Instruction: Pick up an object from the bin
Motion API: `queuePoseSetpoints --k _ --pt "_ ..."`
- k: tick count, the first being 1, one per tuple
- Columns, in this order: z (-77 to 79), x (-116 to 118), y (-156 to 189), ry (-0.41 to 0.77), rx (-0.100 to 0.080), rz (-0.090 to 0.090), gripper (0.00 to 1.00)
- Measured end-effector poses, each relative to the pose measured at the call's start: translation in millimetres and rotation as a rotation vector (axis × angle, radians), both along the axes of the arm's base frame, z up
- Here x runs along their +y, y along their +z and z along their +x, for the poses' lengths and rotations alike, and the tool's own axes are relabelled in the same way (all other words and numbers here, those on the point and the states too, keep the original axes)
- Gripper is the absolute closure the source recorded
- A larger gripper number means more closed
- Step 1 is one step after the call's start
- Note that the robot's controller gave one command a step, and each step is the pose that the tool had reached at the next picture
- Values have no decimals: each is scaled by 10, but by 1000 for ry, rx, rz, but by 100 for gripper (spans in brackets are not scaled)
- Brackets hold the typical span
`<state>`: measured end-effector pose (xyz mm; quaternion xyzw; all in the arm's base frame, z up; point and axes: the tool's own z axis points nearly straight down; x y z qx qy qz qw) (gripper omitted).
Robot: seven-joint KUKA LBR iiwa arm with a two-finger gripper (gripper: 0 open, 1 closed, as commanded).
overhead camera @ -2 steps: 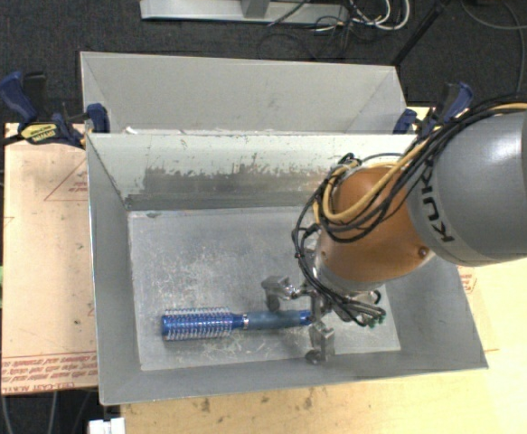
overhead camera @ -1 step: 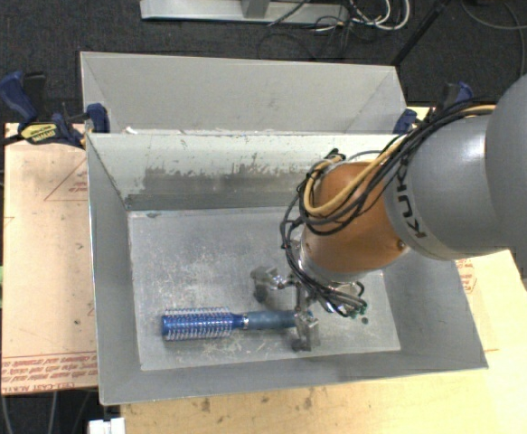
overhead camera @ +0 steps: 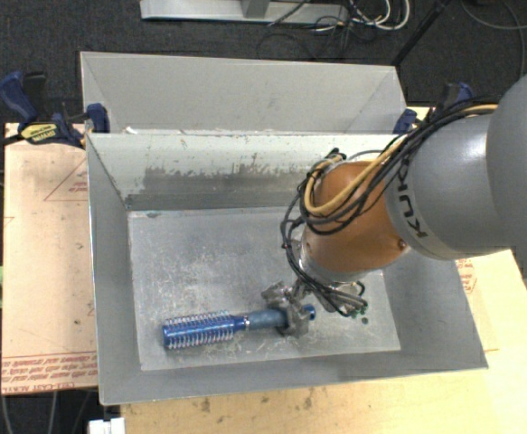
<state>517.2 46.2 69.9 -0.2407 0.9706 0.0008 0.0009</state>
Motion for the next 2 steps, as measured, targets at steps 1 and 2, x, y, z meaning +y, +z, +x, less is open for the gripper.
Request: queuePoseSetpoints --k 1,2 --pt "-46 -39 1288 13 -10 0 100" --pt "1 -1000 2083 103 -9 -6 100"
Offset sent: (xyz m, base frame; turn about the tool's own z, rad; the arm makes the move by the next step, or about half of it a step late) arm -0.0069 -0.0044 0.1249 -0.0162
